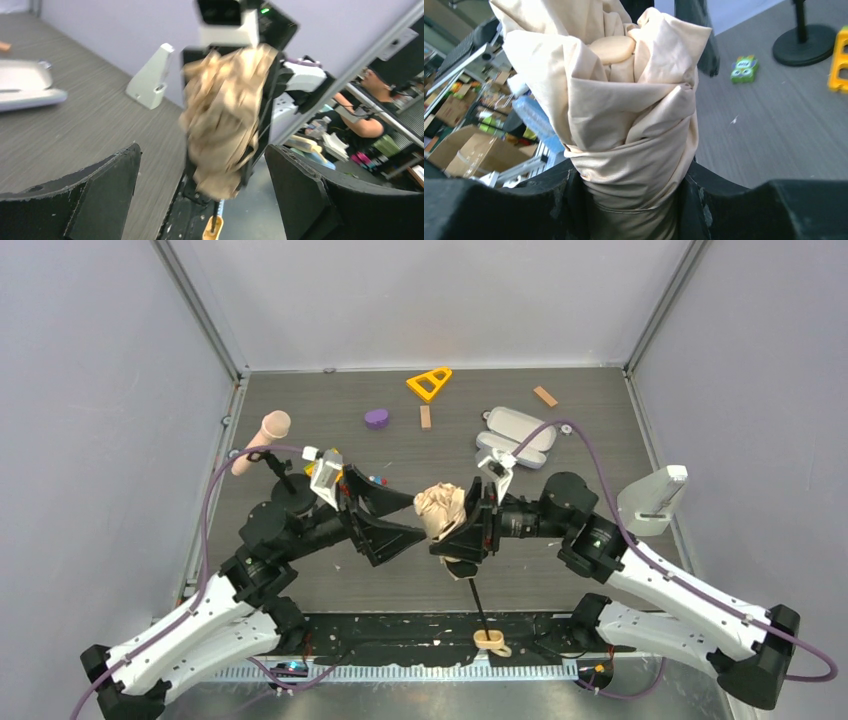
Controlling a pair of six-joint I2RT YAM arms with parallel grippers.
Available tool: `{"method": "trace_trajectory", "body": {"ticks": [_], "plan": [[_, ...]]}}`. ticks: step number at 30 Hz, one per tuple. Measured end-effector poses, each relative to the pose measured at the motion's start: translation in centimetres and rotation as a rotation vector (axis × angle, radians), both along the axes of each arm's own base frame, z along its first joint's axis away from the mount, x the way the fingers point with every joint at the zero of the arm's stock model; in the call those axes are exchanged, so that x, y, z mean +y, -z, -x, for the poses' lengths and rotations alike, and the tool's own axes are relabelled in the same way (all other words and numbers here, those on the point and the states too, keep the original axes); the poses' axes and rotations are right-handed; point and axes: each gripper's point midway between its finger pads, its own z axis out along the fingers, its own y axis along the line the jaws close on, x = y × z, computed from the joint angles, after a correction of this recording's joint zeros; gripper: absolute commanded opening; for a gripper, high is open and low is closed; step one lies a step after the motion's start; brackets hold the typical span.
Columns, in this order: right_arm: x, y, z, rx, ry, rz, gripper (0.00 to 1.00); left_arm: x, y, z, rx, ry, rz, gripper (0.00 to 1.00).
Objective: Put away the umbrella
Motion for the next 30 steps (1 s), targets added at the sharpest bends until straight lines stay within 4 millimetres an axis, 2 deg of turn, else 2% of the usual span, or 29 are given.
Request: {"method": "trace_trajectory", "body": {"ticks": [2, 5, 9, 11, 15, 16, 17, 20, 23, 26, 30], "plan": [[0.8, 1.2, 0.7, 0.014, -0.053, 0.033, 0.06, -0.7, -1.5, 0.3, -0.024, 0.044, 0.024, 1.0], [1.6, 2.4, 1.7, 0.024, -0.126, 0.068, 0.06, -1.5, -2.6, 0.6, -0.041, 0.094, 0.04, 1.0], [2.0, 3.5, 2.7, 0.028, -0.195, 0.103, 0.06, -2.4, -1.6, 0.3, -0.02, 0.119, 0.015, 0.99], [2.1, 3.6, 2.9, 0.025, -0.213, 0.113, 0.06, -2.6, -1.2, 0.3, -0.008, 0.132, 0.004, 0.84], [2.0, 3.3, 2.9, 0.008, -0.216, 0.131, 0.06, -2.8, -1.2, 0.9, 0.009, 0.172, 0.008, 0.22], [1.9, 3.5, 2.7, 0.01, -0.205, 0.146, 0.06, -2.8, -1.5, 1.1, 0.001, 0.183, 0.015, 0.09], [1.8, 3.7, 2.6, 0.007, -0.199, 0.16, 0.07, -2.8, -1.6, 1.2, -0.005, 0.19, 0.017, 0.0], [1.6, 3.9, 2.1, -0.006, -0.167, 0.199, 0.14, -2.8, -1.7, 1.6, -0.015, 0.208, 0.02, 0.0], [1.5, 4.2, 1.5, -0.033, -0.126, 0.233, 0.28, -2.7, -1.6, 1.5, -0.017, 0.196, 0.021, 0.0], [1.5, 5.0, 0.7, -0.058, -0.066, 0.274, 0.32, -2.6, -1.0, 0.9, 0.001, 0.161, 0.005, 0.0], [1.4, 6.3, -0.5, -0.097, 0.029, 0.339, 0.42, -2.6, 0.2, 0.1, 0.036, 0.124, -0.022, 0.0]]}}
